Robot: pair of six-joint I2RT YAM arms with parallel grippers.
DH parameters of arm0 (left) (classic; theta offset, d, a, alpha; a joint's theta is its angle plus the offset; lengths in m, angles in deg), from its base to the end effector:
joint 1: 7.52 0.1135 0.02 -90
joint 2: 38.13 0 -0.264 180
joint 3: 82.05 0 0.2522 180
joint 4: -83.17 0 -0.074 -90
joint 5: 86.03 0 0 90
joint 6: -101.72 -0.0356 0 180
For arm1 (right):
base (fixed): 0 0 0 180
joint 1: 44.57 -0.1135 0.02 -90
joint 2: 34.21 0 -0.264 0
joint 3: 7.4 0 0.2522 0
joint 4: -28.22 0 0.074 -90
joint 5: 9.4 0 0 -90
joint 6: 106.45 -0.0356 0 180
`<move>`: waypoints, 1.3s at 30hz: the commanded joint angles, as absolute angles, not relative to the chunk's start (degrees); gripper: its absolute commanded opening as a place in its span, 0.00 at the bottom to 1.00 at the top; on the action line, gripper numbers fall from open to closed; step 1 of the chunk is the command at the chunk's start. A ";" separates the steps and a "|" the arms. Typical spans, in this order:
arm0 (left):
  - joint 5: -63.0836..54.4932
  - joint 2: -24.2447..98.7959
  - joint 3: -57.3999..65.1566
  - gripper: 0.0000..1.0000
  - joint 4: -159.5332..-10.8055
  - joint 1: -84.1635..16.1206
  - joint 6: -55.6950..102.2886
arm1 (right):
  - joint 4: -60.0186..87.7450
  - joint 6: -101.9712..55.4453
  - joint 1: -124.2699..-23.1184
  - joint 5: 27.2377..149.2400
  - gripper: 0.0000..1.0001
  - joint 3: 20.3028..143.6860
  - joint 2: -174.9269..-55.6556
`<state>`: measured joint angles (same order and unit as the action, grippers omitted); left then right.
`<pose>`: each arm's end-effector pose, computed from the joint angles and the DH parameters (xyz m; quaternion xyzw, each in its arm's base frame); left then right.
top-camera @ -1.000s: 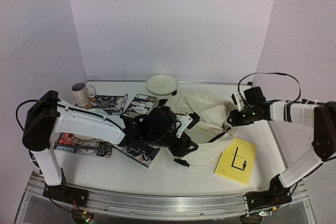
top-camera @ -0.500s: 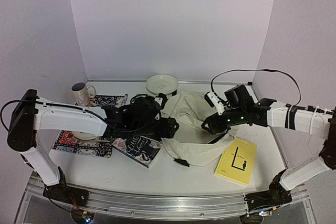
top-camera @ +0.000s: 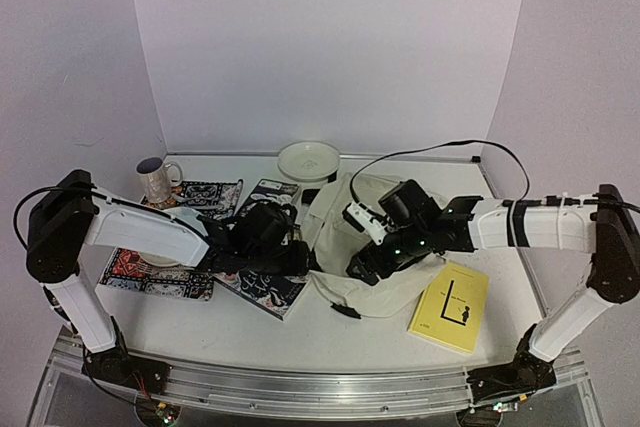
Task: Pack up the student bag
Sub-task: Open the lower front pocket of the student bag.
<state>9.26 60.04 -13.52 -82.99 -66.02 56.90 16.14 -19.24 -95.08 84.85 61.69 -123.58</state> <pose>0.1889 -0.3019 0.1748 0.0883 0.9137 -0.2840 0.2771 0.2181 0.2688 0.2315 -0.3705 0.7935 0.2451 0.4160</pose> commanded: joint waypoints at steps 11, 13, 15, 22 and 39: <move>5.40 58.49 -18.70 0.00 -95.45 -66.06 58.21 | 14.55 -20.43 -100.02 72.04 0.87 68.70 -136.71; 5.65 57.77 -19.41 0.00 -95.38 -65.99 58.10 | 14.00 -21.02 -99.98 68.07 0.87 68.98 -137.43; 5.90 57.08 -20.17 0.00 -95.31 -65.90 57.94 | 12.49 -20.80 -99.97 64.61 0.87 69.22 -137.61; 5.06 56.97 -21.07 0.00 -94.99 -65.87 56.53 | 9.35 -19.13 -99.86 56.18 0.80 69.20 -137.64; 4.14 58.21 -19.87 0.00 -94.17 -65.88 54.39 | 10.80 -18.62 -99.70 80.64 0.70 74.49 -136.23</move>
<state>5.09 59.27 -20.44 -94.07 -65.96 55.07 11.59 -18.40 -99.42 71.93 71.11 -136.97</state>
